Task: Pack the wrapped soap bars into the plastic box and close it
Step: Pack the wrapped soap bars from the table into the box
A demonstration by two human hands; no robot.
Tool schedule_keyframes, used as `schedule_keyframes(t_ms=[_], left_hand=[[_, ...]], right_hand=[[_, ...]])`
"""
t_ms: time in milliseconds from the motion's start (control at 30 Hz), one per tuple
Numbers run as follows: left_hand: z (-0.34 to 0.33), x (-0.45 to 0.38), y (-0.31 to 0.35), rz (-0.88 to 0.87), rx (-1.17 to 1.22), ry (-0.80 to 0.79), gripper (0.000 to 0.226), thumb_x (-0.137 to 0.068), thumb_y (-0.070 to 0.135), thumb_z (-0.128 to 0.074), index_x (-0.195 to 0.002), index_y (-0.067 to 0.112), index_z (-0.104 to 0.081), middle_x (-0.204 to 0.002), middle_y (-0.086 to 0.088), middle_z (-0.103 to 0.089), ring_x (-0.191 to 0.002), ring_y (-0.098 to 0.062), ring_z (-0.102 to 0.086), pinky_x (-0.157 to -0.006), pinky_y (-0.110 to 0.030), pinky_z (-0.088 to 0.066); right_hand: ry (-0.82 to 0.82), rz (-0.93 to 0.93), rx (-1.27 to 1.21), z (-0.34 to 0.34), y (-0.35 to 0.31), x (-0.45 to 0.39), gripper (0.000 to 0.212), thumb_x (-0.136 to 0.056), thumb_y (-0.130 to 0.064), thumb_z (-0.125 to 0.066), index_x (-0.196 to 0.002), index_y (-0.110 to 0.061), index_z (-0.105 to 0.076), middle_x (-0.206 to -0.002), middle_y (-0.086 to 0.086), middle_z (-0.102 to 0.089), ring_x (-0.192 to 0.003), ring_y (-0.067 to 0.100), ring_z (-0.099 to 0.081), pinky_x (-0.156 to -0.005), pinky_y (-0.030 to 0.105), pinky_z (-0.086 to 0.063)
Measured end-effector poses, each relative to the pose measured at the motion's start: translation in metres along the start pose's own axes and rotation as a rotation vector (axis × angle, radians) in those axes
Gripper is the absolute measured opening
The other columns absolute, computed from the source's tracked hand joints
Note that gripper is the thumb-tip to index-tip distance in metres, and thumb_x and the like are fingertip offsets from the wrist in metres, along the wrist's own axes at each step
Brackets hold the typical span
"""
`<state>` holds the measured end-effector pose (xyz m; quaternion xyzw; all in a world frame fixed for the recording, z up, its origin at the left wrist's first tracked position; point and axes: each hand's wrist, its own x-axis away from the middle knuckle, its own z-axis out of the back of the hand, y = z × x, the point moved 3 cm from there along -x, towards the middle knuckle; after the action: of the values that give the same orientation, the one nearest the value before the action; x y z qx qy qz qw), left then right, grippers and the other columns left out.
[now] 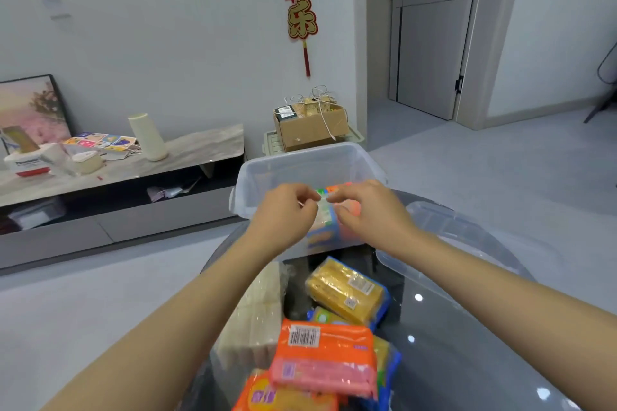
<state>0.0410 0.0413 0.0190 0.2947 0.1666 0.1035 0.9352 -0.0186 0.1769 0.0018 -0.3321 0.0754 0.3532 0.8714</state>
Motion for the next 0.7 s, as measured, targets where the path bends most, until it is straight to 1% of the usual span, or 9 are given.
schedule_keyframes(t_ms=[67,133,233,300,367,467,533,600,700], left_hand=[[-0.01,0.024,-0.004,0.06,0.027,-0.091,0.024,-0.085,0.013,-0.05,-0.097,0.016,-0.071,-0.08,0.005,-0.064,-0.071,-0.01,-0.058,-0.07,-0.023,-0.042],[-0.022,0.046,-0.008,0.094,0.041,-0.199,0.022,-0.085,0.014,-0.052,-0.099,0.016,-0.07,-0.076,0.009,-0.06,-0.066,-0.005,-0.054,-0.071,-0.022,-0.042],[-0.039,0.071,-0.014,0.091,0.034,-0.352,0.023,-0.086,0.021,-0.057,-0.105,0.019,-0.069,-0.095,0.004,-0.069,-0.084,-0.01,-0.062,-0.079,-0.023,-0.048],[-0.051,0.085,-0.02,0.084,-0.01,-0.472,0.025,-0.085,0.031,-0.06,-0.107,0.023,-0.067,-0.105,0.001,-0.07,-0.096,-0.013,-0.064,-0.091,-0.03,-0.051],[-0.061,0.098,-0.027,0.077,-0.083,-0.586,0.033,-0.08,0.045,-0.061,-0.107,0.028,-0.067,-0.108,0.003,-0.068,-0.101,-0.015,-0.062,-0.095,-0.037,-0.049],[-0.066,0.108,-0.033,0.03,-0.099,-0.643,0.044,-0.071,0.062,-0.059,-0.106,0.036,-0.066,-0.116,0.006,-0.06,-0.109,-0.013,-0.056,-0.099,-0.039,-0.045],[-0.064,0.11,-0.037,0.007,-0.102,-0.65,0.046,-0.07,0.062,-0.062,-0.11,0.04,-0.061,-0.124,0.007,-0.051,-0.118,-0.012,-0.048,-0.105,-0.04,-0.039],[-0.063,0.112,-0.039,-0.01,-0.117,-0.677,0.052,-0.068,0.06,-0.068,-0.116,0.043,-0.055,-0.127,0.01,-0.044,-0.122,-0.011,-0.041,-0.109,-0.039,-0.035],[-0.062,0.115,-0.041,-0.025,-0.189,-0.743,0.071,-0.061,0.062,-0.072,-0.124,0.048,-0.043,-0.13,0.013,-0.037,-0.125,-0.012,-0.033,-0.109,-0.039,-0.033]], right_hand=[[-0.044,-0.028,-0.026,-0.005,0.003,0.025,0.027,-0.083,-0.02,-0.059,-0.107,-0.021,-0.072,-0.111,-0.003,-0.072,-0.106,0.015,-0.061,-0.087,0.028,-0.046],[-0.134,-0.058,-0.035,-0.015,0.01,0.05,0.027,-0.083,-0.024,-0.061,-0.107,-0.024,-0.072,-0.109,-0.004,-0.073,-0.102,0.012,-0.063,-0.087,0.027,-0.048],[-0.277,-0.111,0.025,-0.033,0.025,0.072,0.033,-0.082,-0.032,-0.062,-0.115,-0.025,-0.067,-0.118,-0.002,-0.068,-0.11,0.015,-0.06,-0.094,0.033,-0.048],[-0.345,-0.157,0.028,-0.043,0.034,0.082,0.039,-0.081,-0.036,-0.064,-0.119,-0.027,-0.064,-0.124,0.0,-0.063,-0.116,0.017,-0.056,-0.097,0.034,-0.046],[-0.391,-0.187,0.004,-0.051,0.043,0.088,0.043,-0.079,-0.04,-0.067,-0.121,-0.029,-0.063,-0.127,0.002,-0.061,-0.118,0.017,-0.054,-0.1,0.034,-0.044],[-0.453,-0.218,-0.056,-0.057,0.053,0.091,0.05,-0.074,-0.041,-0.073,-0.121,-0.032,-0.061,-0.126,-0.002,-0.059,-0.115,0.016,-0.056,-0.096,0.029,-0.046],[-0.473,-0.248,-0.14,-0.058,0.056,0.09,0.051,-0.07,-0.039,-0.078,-0.118,-0.034,-0.06,-0.121,-0.006,-0.06,-0.106,0.017,-0.06,-0.088,0.028,-0.05],[-0.487,-0.252,-0.163,-0.059,0.059,0.087,0.051,-0.069,-0.036,-0.079,-0.116,-0.035,-0.059,-0.115,-0.008,-0.058,-0.1,0.019,-0.063,-0.083,0.033,-0.055],[-0.505,-0.247,-0.12,-0.058,0.064,0.084,0.052,-0.068,-0.032,-0.077,-0.116,-0.035,-0.056,-0.108,-0.01,-0.054,-0.094,0.018,-0.062,-0.077,0.03,-0.052]])
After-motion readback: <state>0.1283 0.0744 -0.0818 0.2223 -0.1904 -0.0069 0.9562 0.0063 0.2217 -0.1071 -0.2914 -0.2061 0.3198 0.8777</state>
